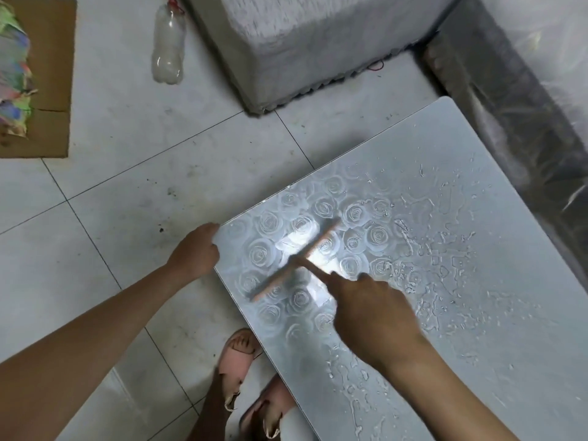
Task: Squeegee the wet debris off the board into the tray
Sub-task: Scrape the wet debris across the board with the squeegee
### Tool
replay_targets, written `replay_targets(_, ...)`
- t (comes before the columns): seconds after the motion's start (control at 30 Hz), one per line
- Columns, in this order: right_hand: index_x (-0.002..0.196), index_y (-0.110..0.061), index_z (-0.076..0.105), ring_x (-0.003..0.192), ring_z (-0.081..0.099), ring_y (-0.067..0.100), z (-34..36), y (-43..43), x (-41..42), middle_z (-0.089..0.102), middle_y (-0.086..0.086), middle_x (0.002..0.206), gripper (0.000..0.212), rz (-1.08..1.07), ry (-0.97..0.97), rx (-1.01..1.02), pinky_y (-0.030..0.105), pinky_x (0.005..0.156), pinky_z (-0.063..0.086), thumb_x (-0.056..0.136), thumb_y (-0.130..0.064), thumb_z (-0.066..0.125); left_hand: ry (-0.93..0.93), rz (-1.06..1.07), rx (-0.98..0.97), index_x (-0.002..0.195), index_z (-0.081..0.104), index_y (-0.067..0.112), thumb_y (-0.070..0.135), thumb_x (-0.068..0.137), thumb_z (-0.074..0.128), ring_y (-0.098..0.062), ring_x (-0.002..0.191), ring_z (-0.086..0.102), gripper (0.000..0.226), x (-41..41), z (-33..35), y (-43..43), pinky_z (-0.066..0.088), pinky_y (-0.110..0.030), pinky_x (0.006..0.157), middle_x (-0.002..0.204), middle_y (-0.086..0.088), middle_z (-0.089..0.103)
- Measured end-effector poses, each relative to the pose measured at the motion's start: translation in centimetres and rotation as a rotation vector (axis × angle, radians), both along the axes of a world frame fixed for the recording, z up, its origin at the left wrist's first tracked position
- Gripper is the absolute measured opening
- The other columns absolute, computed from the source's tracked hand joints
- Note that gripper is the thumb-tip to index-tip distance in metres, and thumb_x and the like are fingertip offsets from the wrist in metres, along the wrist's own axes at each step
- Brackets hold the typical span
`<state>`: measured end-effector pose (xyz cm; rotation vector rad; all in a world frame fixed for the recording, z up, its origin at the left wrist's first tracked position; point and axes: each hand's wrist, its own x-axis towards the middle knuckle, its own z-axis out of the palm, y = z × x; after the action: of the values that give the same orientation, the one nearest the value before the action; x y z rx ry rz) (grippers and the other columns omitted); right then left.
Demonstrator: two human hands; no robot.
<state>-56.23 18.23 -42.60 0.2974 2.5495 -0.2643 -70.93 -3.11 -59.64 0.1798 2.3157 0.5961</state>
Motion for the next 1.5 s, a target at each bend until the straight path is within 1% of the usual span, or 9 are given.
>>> replay_targets(0.1, 0.142, -0.030, 0.035, 0.092, 0.059, 0.033, -0.5, -3.9, -2.3, 0.052, 0.012, 0.105, 0.061, 0.073, 0.080, -0.083, 0.034, 0.065, 0.029, 0.086, -0.008, 0.040, 0.142, 0.064, 0.043, 0.139, 0.044, -0.003, -0.001, 0.093, 0.042, -0.028, 0.139, 0.034, 0.046, 1.4, 0.3, 0.2, 0.024, -0.028, 0.110, 0.149, -0.019, 0.036)
replay_targets(0.23, 0.132, -0.016, 0.043, 0.088, 0.058, 0.035, -3.2, -7.3, -4.6, 0.051, 0.015, 0.107, 0.045, 0.056, 0.070, -0.122, 0.035, 0.062, 0.027, 0.087, -0.008, 0.042, 0.251, 0.118, 0.127, 0.119, 0.060, 0.002, 0.008, 0.096, 0.044, -0.031, 0.111, 0.056, 0.029, 3.3, 0.6, -0.5, 0.039, -0.029, 0.084, 0.121, -0.016, 0.061)
replay_targets(0.4, 0.137, -0.028, 0.036, 0.084, 0.060, 0.035, -5.1, -5.5, -1.0, 0.046, 0.010, 0.093, 0.056, -0.093, 0.089, -0.149, 0.034, 0.061, 0.032, 0.085, -0.008, 0.042, 0.292, -0.139, 0.048, 0.130, 0.055, 0.004, 0.009, 0.094, 0.052, -0.032, 0.120, 0.050, 0.037, 3.9, -0.4, -0.9, 0.042, -0.039, 0.097, 0.133, -0.011, 0.055)
replay_targets(0.6, 0.139, -0.044, 0.027, 0.083, 0.064, 0.032, -3.9, -1.1, 6.9, 0.044, 0.001, 0.086, 0.050, -0.330, 0.047, -0.023, 0.033, 0.060, 0.034, 0.096, -0.021, 0.038, 0.262, -0.373, 0.142, 0.126, 0.061, 0.009, 0.016, 0.095, 0.052, -0.028, 0.115, 0.053, 0.033, 7.3, 0.1, 2.4, 0.043, -0.035, 0.096, 0.122, -0.009, 0.060)
replay_targets(0.73, 0.139, -0.046, 0.025, 0.069, 0.061, 0.029, -1.7, 0.1, 7.8, 0.040, -0.002, 0.076, 0.055, -0.260, 0.068, 0.090, 0.032, 0.054, 0.032, 0.093, -0.020, 0.041, 0.302, -0.300, 0.161, 0.134, 0.050, 0.000, 0.018, 0.097, 0.049, -0.033, 0.124, 0.048, 0.041, 8.1, 0.5, 3.7, 0.037, -0.038, 0.103, 0.134, -0.016, 0.053)
replay_targets(0.87, 0.140, -0.040, 0.030, 0.083, 0.061, 0.037, -2.3, -2.7, 3.7, 0.047, 0.005, 0.092, 0.057, -0.175, 0.112, -0.174, 0.035, 0.062, 0.039, 0.088, -0.019, 0.042, 0.367, -0.287, 0.163, 0.137, 0.044, -0.005, 0.018, 0.094, 0.041, -0.036, 0.127, 0.045, 0.048, 6.7, 1.0, 2.7, 0.038, -0.042, 0.105, 0.138, -0.022, 0.048)
replay_targets(1.07, 0.142, -0.030, 0.037, 0.089, 0.057, 0.040, -6.7, -5.0, 0.5, 0.049, 0.012, 0.109, 0.054, -0.206, 0.076, -0.330, 0.036, 0.067, 0.036, 0.091, -0.012, 0.043, 0.441, -0.290, 0.024, 0.137, 0.046, 0.001, -0.002, 0.092, 0.049, -0.038, 0.107, 0.050, 0.046, 4.1, 0.4, 0.9, 0.049, -0.047, 0.080, 0.120, -0.020, 0.056)
replay_targets(1.2, 0.145, -0.039, 0.030, 0.100, 0.058, 0.039, -7.4, -2.3, 6.0, 0.052, 0.010, 0.115, 0.060, -0.306, 0.055, -0.384, 0.038, 0.079, 0.047, 0.092, -0.015, 0.044, 0.378, -0.351, 0.084, 0.134, 0.052, 0.001, -0.006, 0.089, 0.050, -0.040, 0.098, 0.052, 0.045, 6.9, 0.2, 4.4, 0.044, -0.047, 0.082, 0.109, -0.024, 0.060)
replay_targets(1.5, 0.137, -0.045, 0.044, 0.088, 0.061, 0.027, -3.4, 5.9, 19.5, 0.061, -0.002, 0.090, 0.041, -0.507, 0.004, -0.263, 0.039, 0.073, 0.049, 0.099, -0.029, 0.042, 0.016, -0.503, 0.328, 0.130, 0.057, 0.012, 0.003, 0.091, 0.054, -0.027, 0.107, 0.055, 0.040, 18.4, 0.8, 14.8, 0.042, -0.034, 0.096, 0.112, -0.010, 0.063)
